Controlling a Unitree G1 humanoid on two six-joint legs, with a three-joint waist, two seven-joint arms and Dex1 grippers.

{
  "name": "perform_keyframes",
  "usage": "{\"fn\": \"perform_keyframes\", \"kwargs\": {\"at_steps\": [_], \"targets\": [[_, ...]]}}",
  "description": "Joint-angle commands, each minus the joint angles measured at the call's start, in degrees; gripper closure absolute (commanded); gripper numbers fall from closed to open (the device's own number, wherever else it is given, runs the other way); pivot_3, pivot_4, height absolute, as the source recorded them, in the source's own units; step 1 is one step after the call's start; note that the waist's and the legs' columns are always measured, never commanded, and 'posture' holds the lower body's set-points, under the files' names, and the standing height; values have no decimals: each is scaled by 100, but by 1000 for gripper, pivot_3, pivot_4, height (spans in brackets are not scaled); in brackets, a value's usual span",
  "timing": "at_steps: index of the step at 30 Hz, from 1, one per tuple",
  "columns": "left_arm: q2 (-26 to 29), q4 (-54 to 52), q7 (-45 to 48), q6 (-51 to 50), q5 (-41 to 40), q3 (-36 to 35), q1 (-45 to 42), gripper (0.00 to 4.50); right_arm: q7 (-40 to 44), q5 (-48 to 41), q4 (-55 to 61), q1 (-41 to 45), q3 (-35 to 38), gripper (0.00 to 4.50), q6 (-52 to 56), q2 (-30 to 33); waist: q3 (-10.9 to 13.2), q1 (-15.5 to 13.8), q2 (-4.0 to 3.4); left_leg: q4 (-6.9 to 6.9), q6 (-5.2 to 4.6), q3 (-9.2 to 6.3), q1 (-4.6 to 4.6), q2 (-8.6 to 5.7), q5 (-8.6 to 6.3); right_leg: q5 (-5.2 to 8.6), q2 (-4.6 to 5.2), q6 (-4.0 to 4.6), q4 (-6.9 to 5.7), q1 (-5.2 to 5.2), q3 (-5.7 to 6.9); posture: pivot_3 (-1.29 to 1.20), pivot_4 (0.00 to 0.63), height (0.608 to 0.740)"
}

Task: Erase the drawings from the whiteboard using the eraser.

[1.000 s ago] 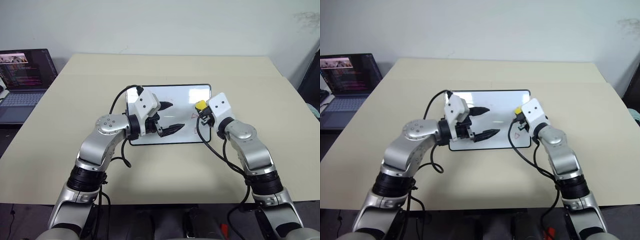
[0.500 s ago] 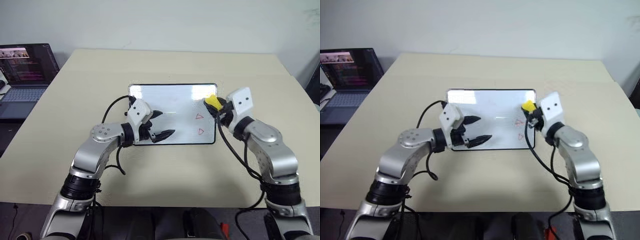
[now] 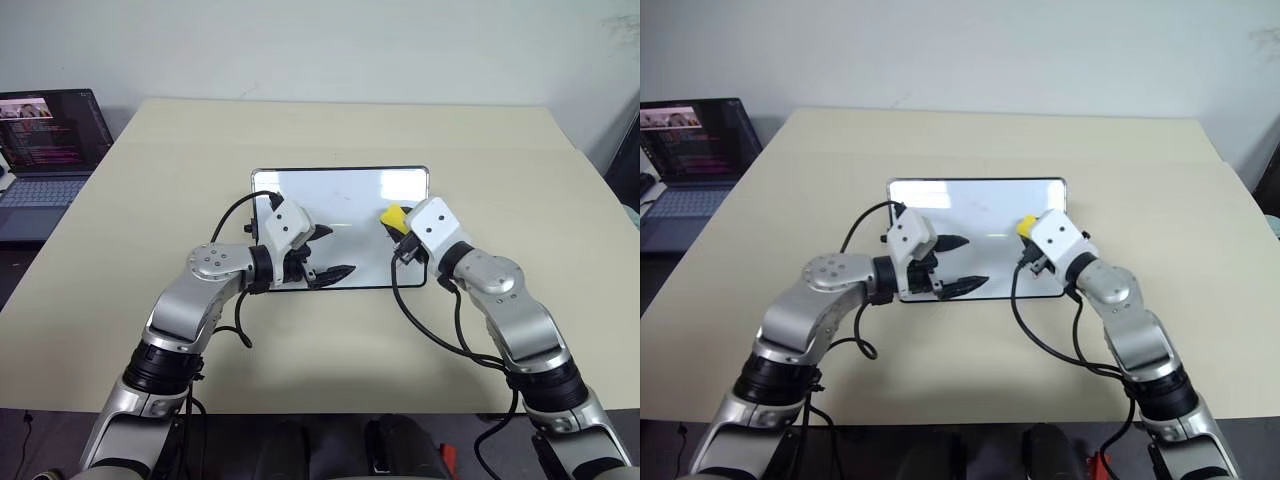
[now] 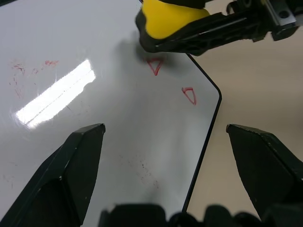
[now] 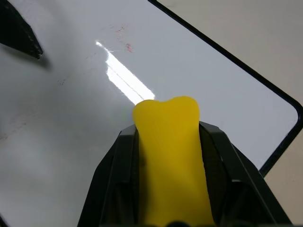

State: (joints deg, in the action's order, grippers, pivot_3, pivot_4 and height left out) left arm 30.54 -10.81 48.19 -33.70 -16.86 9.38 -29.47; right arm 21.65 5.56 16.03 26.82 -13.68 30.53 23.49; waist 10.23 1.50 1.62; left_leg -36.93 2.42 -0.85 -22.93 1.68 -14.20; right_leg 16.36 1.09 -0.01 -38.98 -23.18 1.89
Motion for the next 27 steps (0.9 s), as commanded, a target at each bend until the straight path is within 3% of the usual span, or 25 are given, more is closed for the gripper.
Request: {"fn": "perform_keyframes", "kwargs": {"at_steps": [1,14,27], "targets": [[71,-139,29,-37,-5,-7,-10,0,-106,321,-188,162,-71,3111,-110,37,0,-4,0,-1,0,1,-1,0,0,0,4,0,0,0,-2,0,150,740],[104,-194,-8,-140,-35,-66,22,0,533,733,-234,-181,-485,3111,13,447,-2,14,2,-7,-1,3,12,-1,1,-4,4,4,-10,8,-5,0,150,740],[96,-211,31,-167,-55,-49,37,0,39,987,-465,47,-45,3111,-120,283,-2,-3,2,-11,1,3,12,0,5,-18,1,8,-11,9,-4,0,150,740]]}}
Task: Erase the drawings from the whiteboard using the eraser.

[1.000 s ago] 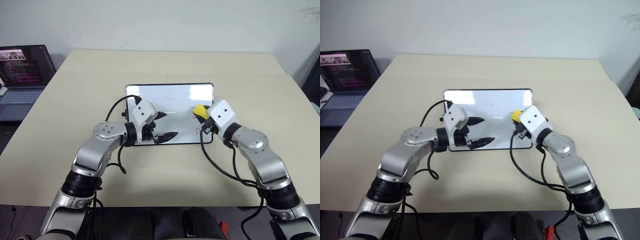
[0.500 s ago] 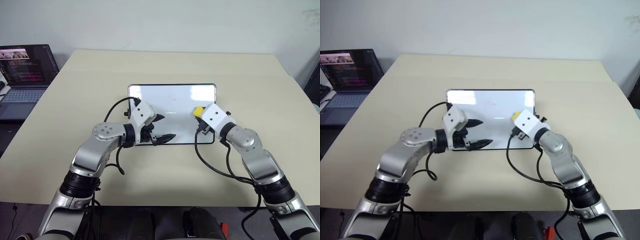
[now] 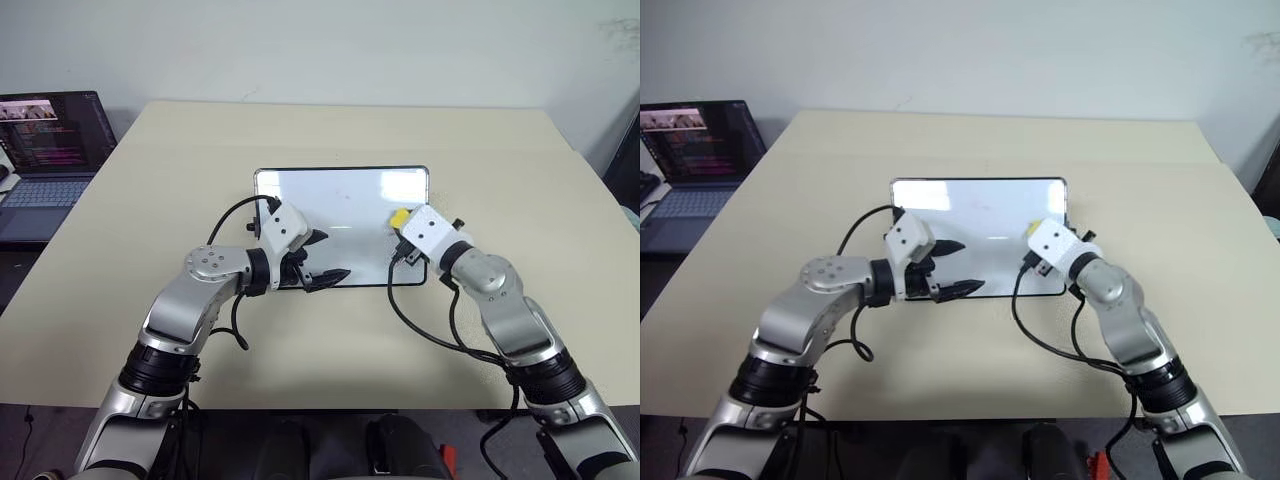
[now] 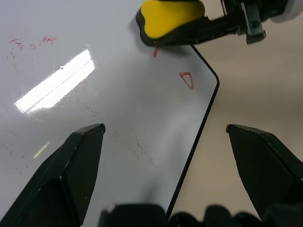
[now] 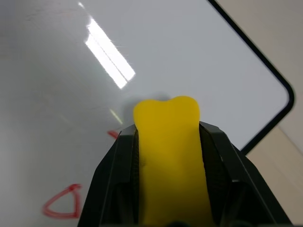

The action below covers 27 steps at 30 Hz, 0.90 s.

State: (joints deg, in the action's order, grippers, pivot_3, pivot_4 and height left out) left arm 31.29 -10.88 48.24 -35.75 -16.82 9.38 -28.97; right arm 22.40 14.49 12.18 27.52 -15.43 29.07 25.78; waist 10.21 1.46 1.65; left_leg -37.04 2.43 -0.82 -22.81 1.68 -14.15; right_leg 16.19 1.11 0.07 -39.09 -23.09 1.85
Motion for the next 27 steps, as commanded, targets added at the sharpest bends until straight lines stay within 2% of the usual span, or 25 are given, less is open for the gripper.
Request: {"fn": "perform_keyframes", "kwargs": {"at_steps": [1,9,21,27], "targets": [[21,-203,29,38,-61,-50,-10,0,24,97,-70,-42,101,3111,32,74,0,1,0,0,0,0,0,0,0,0,0,0,0,0,0,0,150,740],[11,-168,32,77,-46,-46,5,0,648,113,48,-333,-289,3111,194,264,-4,11,3,0,-1,0,2,0,0,0,0,1,0,2,0,0,150,740],[188,21,3,137,7,-199,181,0,-11,31,74,29,398,3111,-61,-115,-3,12,3,-1,-3,3,10,0,3,-3,-1,3,-1,5,-4,0,150,740],[172,-67,-34,90,-28,-193,236,0,216,79,59,-88,149,3111,12,-106,-3,8,2,2,-3,3,-1,1,2,-7,0,12,3,-3,-3,0,150,740]]}}
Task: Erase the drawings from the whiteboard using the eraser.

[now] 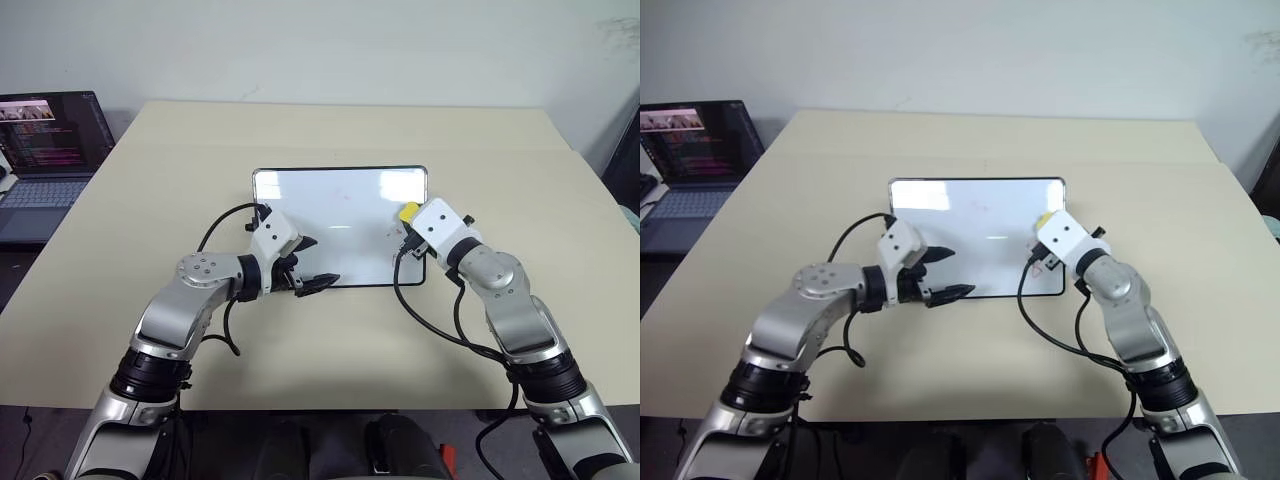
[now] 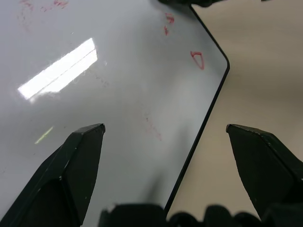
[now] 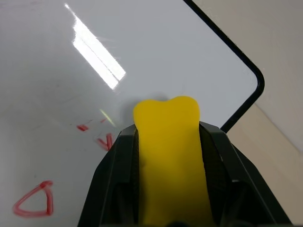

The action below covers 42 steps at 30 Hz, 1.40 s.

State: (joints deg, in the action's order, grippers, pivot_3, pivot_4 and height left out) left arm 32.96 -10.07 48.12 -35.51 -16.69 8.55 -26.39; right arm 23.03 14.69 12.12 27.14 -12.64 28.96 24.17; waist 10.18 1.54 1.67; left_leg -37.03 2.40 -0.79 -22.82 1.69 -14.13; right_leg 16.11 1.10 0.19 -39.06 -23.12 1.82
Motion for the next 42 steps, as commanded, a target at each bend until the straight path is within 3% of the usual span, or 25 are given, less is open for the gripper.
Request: {"fn": "perform_keyframes", "kwargs": {"at_steps": [1,9,20,31,34,42], "targets": [[-3,-159,-28,47,-49,-107,-33,0,240,70,85,-96,-204,3111,46,86,0,2,0,0,0,1,0,0,0,0,0,0,0,0,-1,0,150,740],[-87,-102,-26,-43,-49,-53,-242,0,582,294,121,-321,-613,3111,106,338,-1,3,1,-3,0,0,8,-2,0,3,-2,-7,-3,5,1,0,150,740],[-93,-271,109,-41,-105,30,-124,0,-122,496,-120,-27,-80,3112,-93,274,-1,-6,1,-6,1,-1,20,-1,3,1,-2,-9,-3,21,0,0,150,740],[-121,-318,164,-14,-98,37,-85,0,628,461,77,-420,-522,3117,16,380,-1,14,2,-2,-1,-1,54,0,2,11,-2,-25,4,54,0,0,150,740],[-126,-301,167,-7,-93,42,-87,0,506,496,39,-368,-453,3117,-29,285,-1,18,3,2,-1,0,95,2,1,15,-2,-26,5,86,-1,0,150,740],[-141,-281,181,3,-93,65,-78,0,-120,501,-101,-73,-34,3118,-246,28,-1,9,2,1,0,0,92,3,2,15,-1,-27,5,85,-3,0,150,740]]}}
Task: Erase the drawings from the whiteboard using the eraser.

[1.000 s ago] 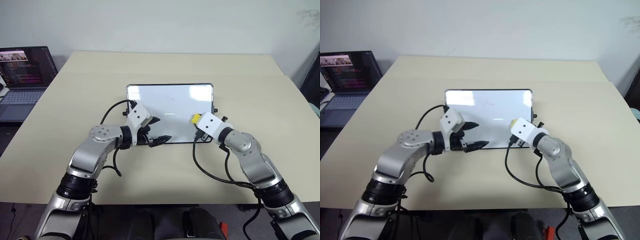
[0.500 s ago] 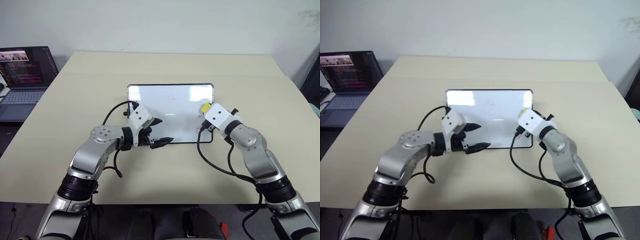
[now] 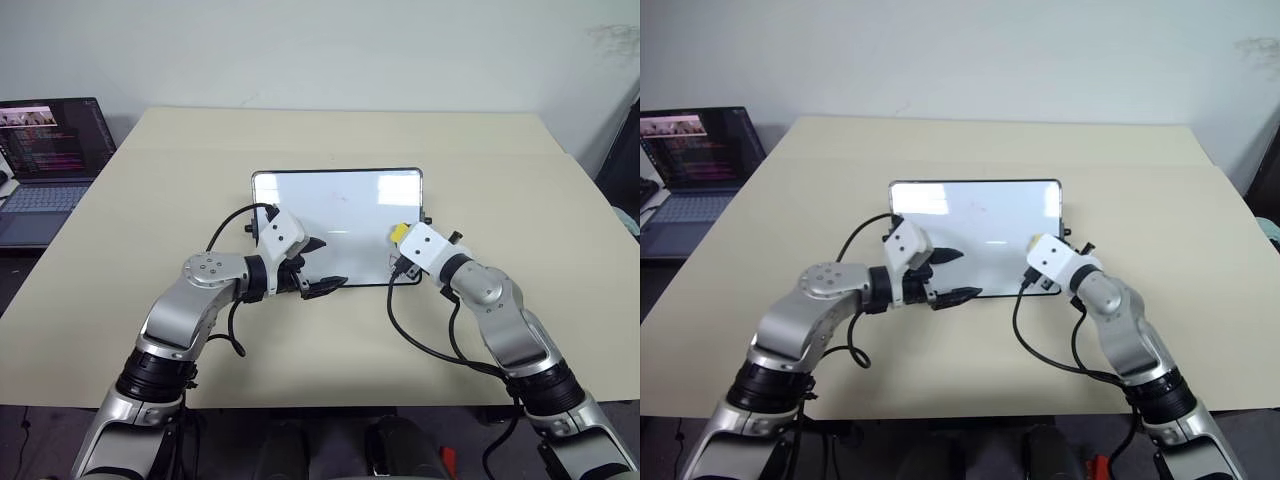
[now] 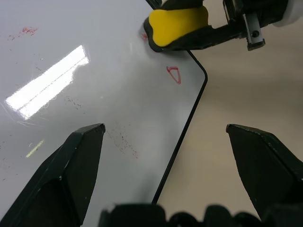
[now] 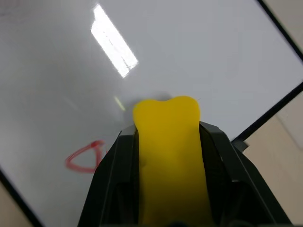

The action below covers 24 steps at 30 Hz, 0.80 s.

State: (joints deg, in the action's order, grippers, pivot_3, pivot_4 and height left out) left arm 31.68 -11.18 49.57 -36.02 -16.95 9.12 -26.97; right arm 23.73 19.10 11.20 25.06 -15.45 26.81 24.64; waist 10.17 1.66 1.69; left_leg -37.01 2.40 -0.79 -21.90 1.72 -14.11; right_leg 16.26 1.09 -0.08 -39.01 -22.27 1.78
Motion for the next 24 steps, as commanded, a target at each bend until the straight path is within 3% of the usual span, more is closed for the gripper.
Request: {"fn": "perform_keyframes", "kwargs": {"at_steps": [1,10,24], "targets": [[-18,-168,41,56,-69,12,-20,0,-152,52,1,113,214,3118,-20,-19,0,-8,0,0,0,0,-1,0,0,0,1,0,1,0,0,0,150,740],[-30,-172,51,56,-71,27,-13,0,600,12,202,-303,-217,3119,365,202,0,7,0,4,0,1,-1,0,-2,2,3,1,5,0,0,0,150,740],[-22,-215,64,54,-73,29,37,0,-159,33,50,121,255,3120,-7,-92,1,-7,0,5,0,0,-5,0,-1,2,3,1,7,-3,0,0,150,740]]}}
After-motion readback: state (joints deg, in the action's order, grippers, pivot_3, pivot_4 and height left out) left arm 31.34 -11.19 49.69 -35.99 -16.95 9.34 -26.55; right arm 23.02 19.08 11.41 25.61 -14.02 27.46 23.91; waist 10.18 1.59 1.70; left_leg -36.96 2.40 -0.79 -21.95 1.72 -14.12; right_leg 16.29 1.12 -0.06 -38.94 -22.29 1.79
